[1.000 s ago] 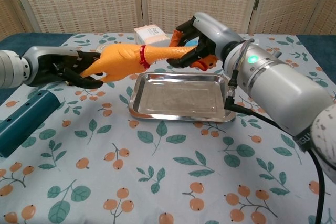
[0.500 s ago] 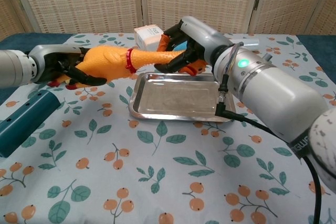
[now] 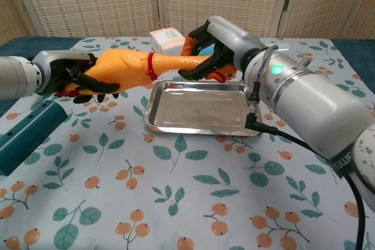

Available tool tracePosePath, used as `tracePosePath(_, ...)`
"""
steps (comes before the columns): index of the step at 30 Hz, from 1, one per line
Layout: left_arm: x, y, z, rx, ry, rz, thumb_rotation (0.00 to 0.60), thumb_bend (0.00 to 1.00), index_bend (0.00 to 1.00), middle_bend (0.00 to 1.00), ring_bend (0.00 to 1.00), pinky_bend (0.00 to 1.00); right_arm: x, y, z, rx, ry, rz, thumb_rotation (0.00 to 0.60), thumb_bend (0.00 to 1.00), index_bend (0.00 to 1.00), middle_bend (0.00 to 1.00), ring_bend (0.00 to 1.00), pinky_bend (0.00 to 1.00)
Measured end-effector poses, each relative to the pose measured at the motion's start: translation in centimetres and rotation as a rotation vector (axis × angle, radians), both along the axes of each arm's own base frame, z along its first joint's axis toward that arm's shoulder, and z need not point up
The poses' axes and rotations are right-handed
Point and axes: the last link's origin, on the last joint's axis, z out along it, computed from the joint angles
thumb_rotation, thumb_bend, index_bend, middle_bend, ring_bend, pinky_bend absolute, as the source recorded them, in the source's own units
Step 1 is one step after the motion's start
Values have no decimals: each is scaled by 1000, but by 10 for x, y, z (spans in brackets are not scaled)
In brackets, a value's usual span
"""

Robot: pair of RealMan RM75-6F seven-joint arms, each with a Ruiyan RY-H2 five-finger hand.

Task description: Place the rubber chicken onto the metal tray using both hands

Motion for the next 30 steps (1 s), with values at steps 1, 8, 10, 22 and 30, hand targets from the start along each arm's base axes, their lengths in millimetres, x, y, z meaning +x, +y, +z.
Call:
tracePosePath(1,1,0,1,16,2,-3,600,807,915,925,786,920,0,0,1,0,0,-1,600,288,932,548,600,727)
tracePosePath(8,4,-6,-3,37,13,-7,600,681,863,856,743,869,-2,2,5,-2,5,-3,600,288,932,548,600,727)
tracePosePath(10,6,-7,-3,47,-1,-2,600,601,707,732,610,713,-3,3,6,-3,8,-3,600,288,932,548,600,727)
tracePosePath(22,17,-19,-7,-104,-90,-80,600,400,0,0,0,7,-6,5,6,2,26,0,600,288,932,548,600,727)
tracePosePath(30,16,-15,-2,-72,-153,-73,600,394,0,0,0,0,-7,8,2,14,32,3,600,288,932,548,600,727)
